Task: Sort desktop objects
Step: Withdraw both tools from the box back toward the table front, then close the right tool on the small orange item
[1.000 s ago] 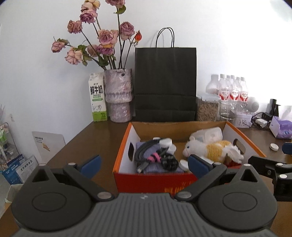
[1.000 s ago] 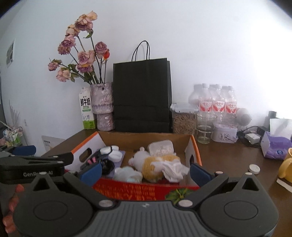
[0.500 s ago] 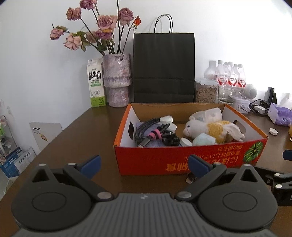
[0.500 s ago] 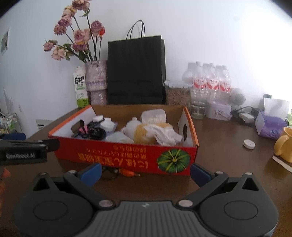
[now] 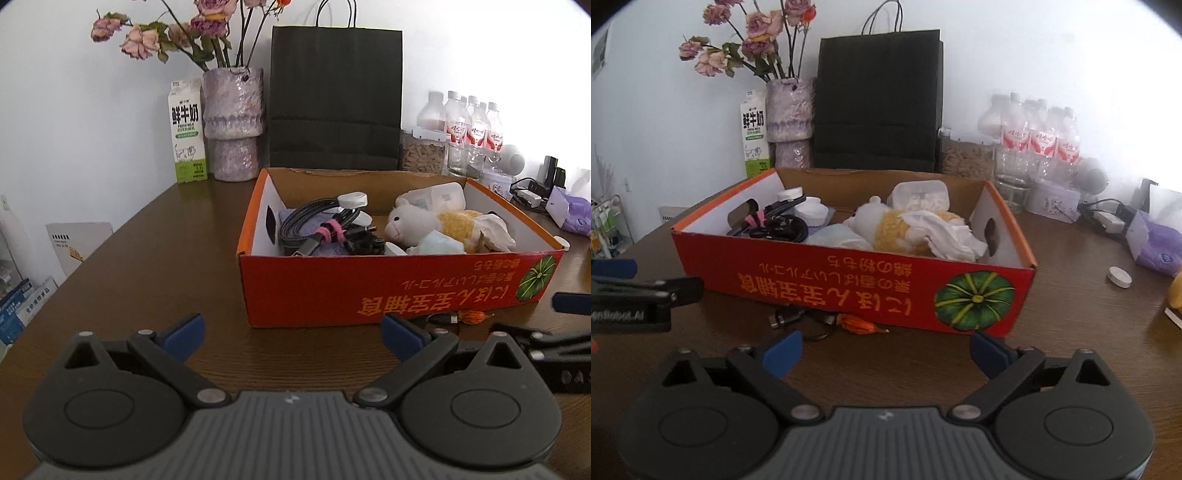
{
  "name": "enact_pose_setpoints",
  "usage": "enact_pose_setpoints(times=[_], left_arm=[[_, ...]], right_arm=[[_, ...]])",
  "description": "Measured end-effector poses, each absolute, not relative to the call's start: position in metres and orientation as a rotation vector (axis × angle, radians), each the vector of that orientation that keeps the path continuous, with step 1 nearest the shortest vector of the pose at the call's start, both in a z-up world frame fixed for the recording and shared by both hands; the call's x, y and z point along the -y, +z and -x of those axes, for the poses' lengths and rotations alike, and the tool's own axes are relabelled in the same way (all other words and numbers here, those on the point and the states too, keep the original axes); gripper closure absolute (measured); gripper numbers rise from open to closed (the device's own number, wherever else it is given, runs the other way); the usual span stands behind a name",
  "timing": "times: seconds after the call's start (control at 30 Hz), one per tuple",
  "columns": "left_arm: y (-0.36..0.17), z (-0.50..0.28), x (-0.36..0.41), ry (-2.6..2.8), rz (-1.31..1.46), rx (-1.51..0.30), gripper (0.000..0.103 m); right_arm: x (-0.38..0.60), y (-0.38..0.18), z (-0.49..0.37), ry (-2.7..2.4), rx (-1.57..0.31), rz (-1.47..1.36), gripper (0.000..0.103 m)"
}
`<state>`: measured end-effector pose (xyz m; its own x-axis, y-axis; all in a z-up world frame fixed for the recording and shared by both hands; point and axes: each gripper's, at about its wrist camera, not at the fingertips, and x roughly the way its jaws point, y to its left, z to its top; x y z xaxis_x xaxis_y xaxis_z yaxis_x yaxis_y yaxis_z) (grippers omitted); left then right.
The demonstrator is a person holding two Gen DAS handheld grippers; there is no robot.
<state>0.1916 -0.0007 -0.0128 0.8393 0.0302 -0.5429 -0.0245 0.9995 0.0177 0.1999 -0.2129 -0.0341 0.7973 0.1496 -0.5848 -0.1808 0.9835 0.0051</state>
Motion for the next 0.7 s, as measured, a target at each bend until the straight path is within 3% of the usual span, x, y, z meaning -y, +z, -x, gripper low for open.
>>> enact_pose_setpoints(times=[0.17,0.3,0.53,0.7], left_arm=[[-0.018,-0.197,-0.011,0.025,0.022,-0.591,0.000],[-0.020,-0.199,-0.019,0.020,0.048,-0.608,0.000],[-0.021,-0.197,-0.020,0.013,0.045,-0.615,0.000],[-0.021,-0.197,-0.019,0.014,0.040,-0.611,0.000]], right_arm=[[0.202,-0.041,-0.219,0.165,-0.666,0.027,0.019],[0.197,-0.046,-0.229,0.125,-0.682,0.001,0.035],[0.195,-0.052,-0.238,0.101,-0.697,-0.032,0.044],[0.196,-0.054,-0.239,0.111,-0.694,-0.040,0.058]])
